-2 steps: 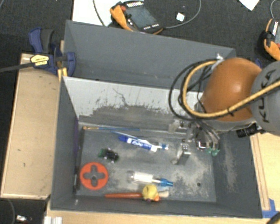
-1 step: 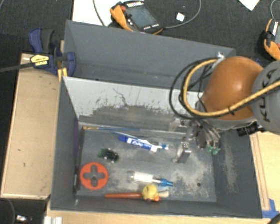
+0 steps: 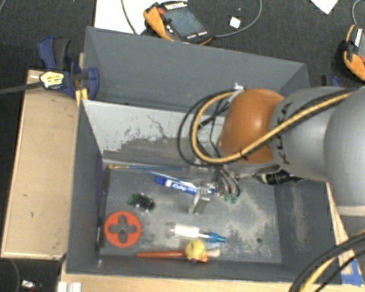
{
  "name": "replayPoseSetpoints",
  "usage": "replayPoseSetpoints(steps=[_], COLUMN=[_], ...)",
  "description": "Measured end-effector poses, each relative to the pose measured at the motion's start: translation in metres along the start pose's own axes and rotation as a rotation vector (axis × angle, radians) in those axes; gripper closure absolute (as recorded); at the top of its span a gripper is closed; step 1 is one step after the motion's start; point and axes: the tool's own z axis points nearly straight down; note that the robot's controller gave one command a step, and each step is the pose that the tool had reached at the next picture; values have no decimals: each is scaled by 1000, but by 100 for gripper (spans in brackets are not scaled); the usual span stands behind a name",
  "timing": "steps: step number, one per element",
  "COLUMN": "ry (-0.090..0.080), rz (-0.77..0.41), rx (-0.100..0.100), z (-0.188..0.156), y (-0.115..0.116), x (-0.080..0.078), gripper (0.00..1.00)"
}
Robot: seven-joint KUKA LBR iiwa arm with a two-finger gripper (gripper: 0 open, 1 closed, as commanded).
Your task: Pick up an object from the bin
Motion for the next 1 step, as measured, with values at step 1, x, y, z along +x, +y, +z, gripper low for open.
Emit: replayPoseSetpoints(steps=[1], ry=[-11], rz=[-102], rx=[2], z=[-64], y=[-2], x=[-4], gripper=[0])
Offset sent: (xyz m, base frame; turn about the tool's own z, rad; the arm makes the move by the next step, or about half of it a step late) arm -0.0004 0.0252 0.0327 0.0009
